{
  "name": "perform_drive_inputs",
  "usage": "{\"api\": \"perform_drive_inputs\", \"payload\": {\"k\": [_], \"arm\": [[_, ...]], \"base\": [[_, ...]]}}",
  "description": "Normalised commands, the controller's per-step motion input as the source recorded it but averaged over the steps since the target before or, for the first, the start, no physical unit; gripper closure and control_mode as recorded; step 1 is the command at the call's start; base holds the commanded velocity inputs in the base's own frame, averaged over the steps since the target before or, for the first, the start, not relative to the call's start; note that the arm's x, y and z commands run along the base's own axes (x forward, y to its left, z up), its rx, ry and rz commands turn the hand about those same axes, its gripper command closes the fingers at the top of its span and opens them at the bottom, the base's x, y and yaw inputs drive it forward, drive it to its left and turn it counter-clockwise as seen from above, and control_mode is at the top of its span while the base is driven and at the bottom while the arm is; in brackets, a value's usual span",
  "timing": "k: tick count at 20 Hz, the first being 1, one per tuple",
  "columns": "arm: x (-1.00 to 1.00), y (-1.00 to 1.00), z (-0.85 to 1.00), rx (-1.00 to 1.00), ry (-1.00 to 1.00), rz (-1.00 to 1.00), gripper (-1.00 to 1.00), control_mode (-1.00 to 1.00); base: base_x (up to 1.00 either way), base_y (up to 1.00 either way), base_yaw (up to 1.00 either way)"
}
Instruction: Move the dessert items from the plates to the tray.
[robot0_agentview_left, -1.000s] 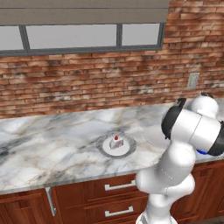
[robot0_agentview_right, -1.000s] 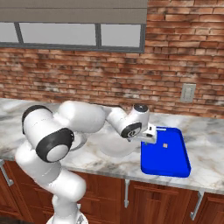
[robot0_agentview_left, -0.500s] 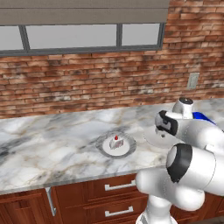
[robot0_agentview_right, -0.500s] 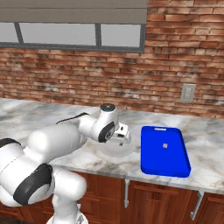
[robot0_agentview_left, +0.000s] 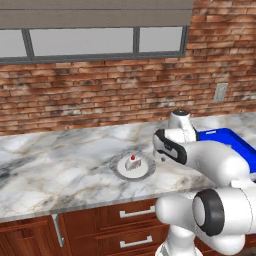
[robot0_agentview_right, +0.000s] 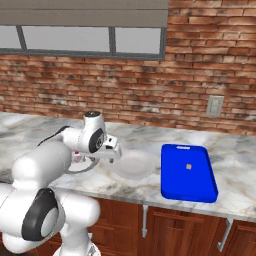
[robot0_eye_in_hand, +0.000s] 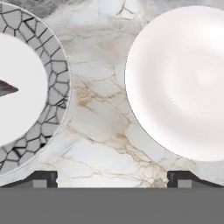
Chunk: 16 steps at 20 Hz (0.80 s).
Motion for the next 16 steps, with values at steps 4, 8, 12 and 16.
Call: {"api": "perform_drive_inputs", "payload": {"k": [4, 8, 12, 16], "arm": [[0.01, 0.91, 0.28, 0.00, 0.17, 0.01, -1.00, -1.00], [0.04, 0.66, 0.09, 0.00, 0.11, 0.00, -1.00, -1.00], [0.19, 0.55, 0.00, 0.00, 0.02, 0.00, -1.00, -1.00], [0.20, 0.51, 0.00, 0.00, 0.00, 0.00, -1.00, -1.00]], "base": [[0.00, 0.00, 0.00], [0.00, 0.00, 0.00], [0.00, 0.00, 0.00], [0.00, 0.00, 0.00]]}}
